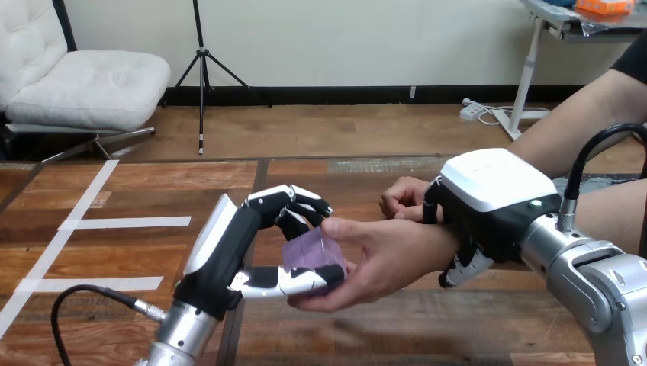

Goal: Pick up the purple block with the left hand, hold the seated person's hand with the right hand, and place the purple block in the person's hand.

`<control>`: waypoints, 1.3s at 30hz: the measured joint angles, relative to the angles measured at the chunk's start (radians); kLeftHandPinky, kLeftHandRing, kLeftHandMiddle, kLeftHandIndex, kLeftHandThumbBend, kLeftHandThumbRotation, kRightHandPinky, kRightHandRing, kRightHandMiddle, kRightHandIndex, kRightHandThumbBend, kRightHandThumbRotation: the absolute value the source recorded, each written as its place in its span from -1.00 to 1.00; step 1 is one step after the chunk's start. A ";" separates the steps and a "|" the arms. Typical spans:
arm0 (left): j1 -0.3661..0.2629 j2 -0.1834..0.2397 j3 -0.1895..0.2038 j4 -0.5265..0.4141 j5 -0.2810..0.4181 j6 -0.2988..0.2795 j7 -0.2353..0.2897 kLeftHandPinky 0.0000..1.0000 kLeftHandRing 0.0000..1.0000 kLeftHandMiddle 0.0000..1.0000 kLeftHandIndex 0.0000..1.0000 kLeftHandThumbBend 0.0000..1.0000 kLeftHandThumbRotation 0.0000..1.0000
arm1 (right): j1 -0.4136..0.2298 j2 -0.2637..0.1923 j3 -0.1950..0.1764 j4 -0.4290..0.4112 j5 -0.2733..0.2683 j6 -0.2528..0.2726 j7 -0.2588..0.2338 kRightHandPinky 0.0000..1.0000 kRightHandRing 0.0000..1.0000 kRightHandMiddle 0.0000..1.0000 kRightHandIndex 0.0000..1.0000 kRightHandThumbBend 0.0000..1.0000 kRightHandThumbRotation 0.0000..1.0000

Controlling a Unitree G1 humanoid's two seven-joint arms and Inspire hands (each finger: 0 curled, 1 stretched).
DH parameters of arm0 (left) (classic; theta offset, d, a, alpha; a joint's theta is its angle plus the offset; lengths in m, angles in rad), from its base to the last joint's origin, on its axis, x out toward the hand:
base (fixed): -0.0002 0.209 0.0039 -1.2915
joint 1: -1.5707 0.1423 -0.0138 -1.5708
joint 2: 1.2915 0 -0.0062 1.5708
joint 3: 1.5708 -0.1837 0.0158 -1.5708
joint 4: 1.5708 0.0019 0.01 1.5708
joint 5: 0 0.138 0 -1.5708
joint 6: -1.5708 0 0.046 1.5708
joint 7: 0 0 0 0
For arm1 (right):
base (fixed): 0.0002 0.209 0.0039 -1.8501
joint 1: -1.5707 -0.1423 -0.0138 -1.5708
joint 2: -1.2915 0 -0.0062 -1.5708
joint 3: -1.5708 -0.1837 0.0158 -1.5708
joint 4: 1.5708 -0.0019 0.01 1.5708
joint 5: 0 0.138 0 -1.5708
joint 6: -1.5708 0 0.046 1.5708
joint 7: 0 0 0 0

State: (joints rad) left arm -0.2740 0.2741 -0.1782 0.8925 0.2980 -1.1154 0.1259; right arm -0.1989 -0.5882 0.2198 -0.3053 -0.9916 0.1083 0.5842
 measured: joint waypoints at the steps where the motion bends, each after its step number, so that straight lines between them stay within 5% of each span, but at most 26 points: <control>1: 0.002 -0.001 0.000 -0.001 -0.003 -0.001 -0.004 -0.18 -0.07 0.08 0.18 0.34 -0.68 | 0.000 0.000 0.000 0.000 0.001 -0.004 -0.002 -0.38 -0.22 -0.08 0.09 0.53 -1.00; 21: 0.043 -0.041 -0.001 -0.024 -0.053 -0.016 -0.082 -0.16 -0.07 0.08 0.18 0.36 -0.67 | 0.000 0.000 0.008 0.000 0.003 -0.050 -0.018 -0.40 -0.23 -0.09 0.03 0.48 -1.00; 39: 0.048 -0.067 0.000 -0.026 -0.051 -0.016 -0.091 -0.18 -0.08 0.07 0.18 0.37 -0.65 | 0.000 0.000 0.010 0.000 0.003 -0.057 -0.019 -0.37 -0.19 -0.05 0.06 0.45 -1.00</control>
State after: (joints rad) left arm -0.2259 0.2070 -0.1779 0.8663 0.2475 -1.1313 0.0350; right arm -0.1988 -0.5884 0.2298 -0.3056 -0.9884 0.0510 0.5654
